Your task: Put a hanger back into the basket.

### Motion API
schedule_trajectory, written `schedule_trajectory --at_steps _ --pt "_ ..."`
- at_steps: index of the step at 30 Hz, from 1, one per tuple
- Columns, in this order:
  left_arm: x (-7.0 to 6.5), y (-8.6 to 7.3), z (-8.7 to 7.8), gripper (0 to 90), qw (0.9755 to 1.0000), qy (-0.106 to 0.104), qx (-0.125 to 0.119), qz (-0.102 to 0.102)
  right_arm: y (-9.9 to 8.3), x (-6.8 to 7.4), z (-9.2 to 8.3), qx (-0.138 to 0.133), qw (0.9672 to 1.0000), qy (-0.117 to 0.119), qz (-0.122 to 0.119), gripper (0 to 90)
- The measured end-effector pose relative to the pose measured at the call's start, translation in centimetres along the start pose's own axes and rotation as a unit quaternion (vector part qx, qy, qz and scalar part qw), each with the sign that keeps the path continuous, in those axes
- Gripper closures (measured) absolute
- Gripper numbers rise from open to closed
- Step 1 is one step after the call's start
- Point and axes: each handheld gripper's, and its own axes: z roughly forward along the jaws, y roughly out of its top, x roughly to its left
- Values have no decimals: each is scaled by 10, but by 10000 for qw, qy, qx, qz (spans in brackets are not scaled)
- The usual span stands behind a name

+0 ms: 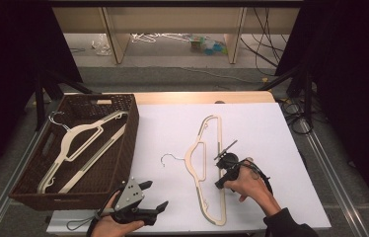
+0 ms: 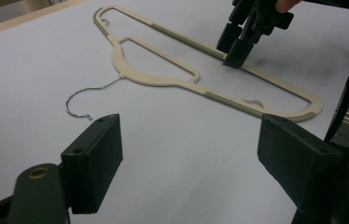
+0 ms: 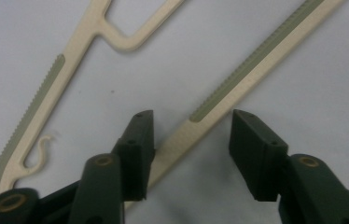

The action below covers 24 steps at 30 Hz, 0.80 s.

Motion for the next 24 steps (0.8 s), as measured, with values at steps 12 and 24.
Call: schedule_trajectory --at_steps 12,24 --pt "-1 0 1 232 10000 -2 44 75 0 0 2 39 9999 -90 -137 569" --pt "0 -1 1 243 10000 -51 38 70 -4 -16 -2 -106 9978 164 -633 741"
